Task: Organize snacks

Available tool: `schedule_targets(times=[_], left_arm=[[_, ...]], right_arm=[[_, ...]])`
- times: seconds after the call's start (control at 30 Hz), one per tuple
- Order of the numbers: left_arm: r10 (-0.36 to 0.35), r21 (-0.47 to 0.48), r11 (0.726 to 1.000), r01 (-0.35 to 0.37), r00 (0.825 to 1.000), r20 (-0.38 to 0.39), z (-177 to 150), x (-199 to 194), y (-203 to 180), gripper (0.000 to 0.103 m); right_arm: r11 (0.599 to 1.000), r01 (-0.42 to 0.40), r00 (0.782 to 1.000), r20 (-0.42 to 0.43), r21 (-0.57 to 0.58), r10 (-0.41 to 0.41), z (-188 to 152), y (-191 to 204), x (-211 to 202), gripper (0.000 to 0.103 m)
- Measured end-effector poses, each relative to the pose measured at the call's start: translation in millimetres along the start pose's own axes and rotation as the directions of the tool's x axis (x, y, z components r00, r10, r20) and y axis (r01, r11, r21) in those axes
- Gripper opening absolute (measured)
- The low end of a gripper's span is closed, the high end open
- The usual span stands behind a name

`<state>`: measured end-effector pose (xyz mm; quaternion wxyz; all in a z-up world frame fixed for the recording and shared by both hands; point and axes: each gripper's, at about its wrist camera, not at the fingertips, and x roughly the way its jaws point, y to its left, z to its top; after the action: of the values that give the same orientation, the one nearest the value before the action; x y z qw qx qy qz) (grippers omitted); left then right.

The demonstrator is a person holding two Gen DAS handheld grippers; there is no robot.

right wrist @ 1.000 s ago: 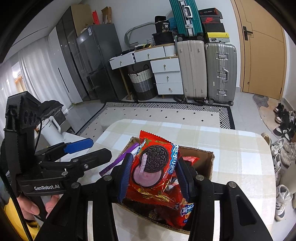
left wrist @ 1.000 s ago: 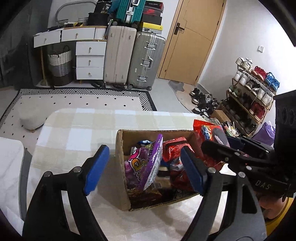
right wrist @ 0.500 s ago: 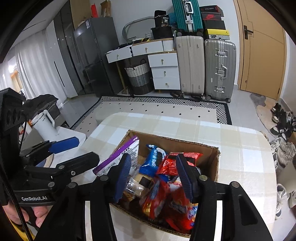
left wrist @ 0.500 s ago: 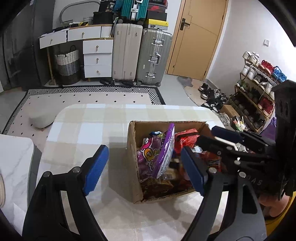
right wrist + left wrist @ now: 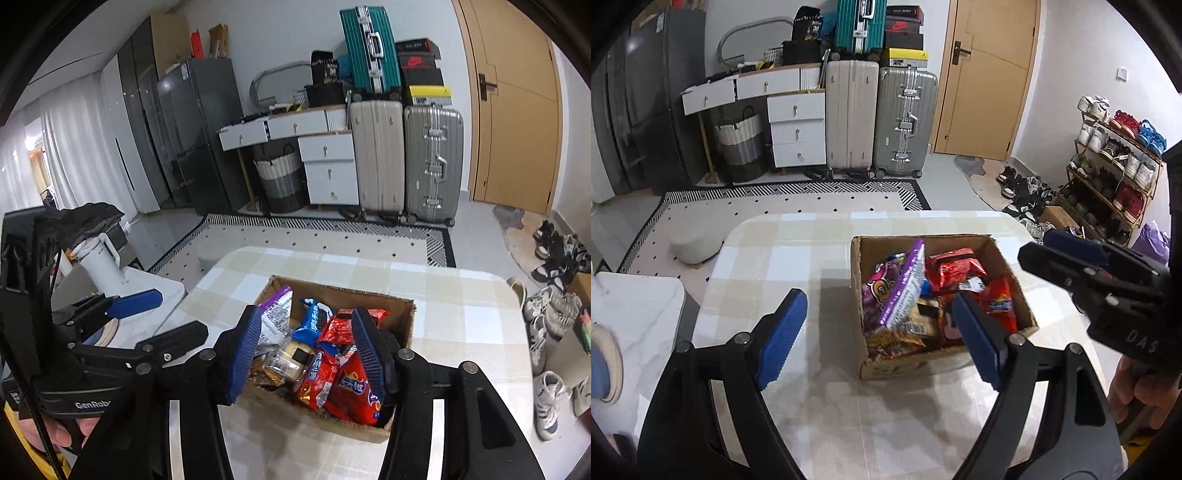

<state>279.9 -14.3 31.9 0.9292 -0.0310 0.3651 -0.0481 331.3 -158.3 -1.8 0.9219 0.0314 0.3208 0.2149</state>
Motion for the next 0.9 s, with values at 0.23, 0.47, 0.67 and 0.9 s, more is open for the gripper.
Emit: schedule_targets(times=[0.23,0.47,0.67,0.9], left_arm=[[0.026,0.005,1.0,-0.027,0.996,0.085,-6.5,-63.9,-14.3,0.083],[0.022,0.014,1.0,-0.025,0.98,0.196,-16.6,-141.9,-24.5,0.086],[0.031,0.013,0.999,-0.037,0.947,0.318,-42.2,-206.4,-22.6,0.102],[0.076,-0.014,0.997,-0.078,0.9,0.429,-88.7,-243.8,-1.4,0.102]], right_arm=[[1.0,0.008,0.993,0.115,-0.019,-0.005,3.3,19.3,-71.7,0.076],[0.998,0.026,0.961,0.275,-0.064,-0.007,-8.9,47.4,-157.5,0.095],[0.994,0.049,0.926,0.378,-0.093,-0.01,-39.0,67.0,-222.6,0.102],[0.978,0.134,0.886,0.461,-0.159,-0.046,-96.9,78.3,-251.2,0.102]])
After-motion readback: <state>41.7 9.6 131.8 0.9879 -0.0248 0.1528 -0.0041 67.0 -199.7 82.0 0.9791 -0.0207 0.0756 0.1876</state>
